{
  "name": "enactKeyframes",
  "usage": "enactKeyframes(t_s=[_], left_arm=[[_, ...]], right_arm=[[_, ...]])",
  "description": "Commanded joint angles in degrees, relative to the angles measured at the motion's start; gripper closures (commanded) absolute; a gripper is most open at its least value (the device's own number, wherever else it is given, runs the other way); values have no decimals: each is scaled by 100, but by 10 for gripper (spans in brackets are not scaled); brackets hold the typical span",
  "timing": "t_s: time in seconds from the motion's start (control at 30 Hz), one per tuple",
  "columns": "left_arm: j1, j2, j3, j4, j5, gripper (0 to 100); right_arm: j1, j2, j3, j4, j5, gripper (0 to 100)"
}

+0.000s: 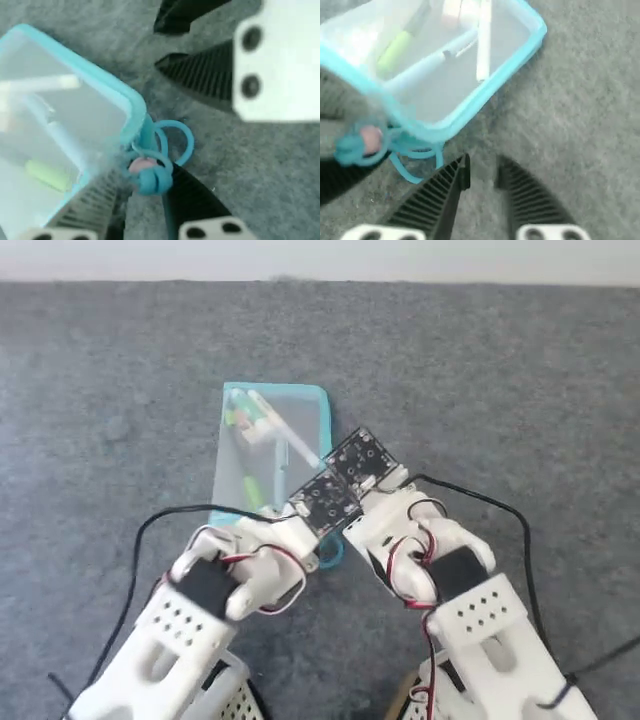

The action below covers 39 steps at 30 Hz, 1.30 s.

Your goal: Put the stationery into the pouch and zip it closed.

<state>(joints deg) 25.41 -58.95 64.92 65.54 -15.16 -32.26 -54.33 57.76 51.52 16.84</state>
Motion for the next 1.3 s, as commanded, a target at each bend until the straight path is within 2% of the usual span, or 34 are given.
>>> enactKeyframes(t_s=[0.0,0.13,0.23,0.33,0.5,0.63,0.77,0.93,1.07,1.17,1.27], left_arm=[[-185,-923,-286,413,-53,989],[-492,-1196,-286,440,-70,989],[-580,-1275,-286,475,-202,989],[-598,-1284,-286,475,-202,989],[-598,-1292,-295,475,-202,989],[-598,-1248,-251,475,-185,988],[-598,-1248,215,132,-185,988],[-598,-1240,593,-492,18,988],[-651,-1240,637,-747,316,987],[-1090,-1108,655,-1064,440,987],[-1433,-378,629,-1530,431,987]], right_arm=[[-127,-242,-35,92,18,761],[-295,-242,-53,48,-651,818],[-505,-242,-53,48,-193,846],[-673,-242,-18,66,158,794],[-637,-242,26,57,202,676],[-620,-242,26,66,176,666],[4,-242,-35,171,-220,666],[752,180,-659,919,-378,666],[840,1059,-985,822,-396,666],[840,1622,-1187,787,-440,666],[840,2026,-1354,787,-580,666]])
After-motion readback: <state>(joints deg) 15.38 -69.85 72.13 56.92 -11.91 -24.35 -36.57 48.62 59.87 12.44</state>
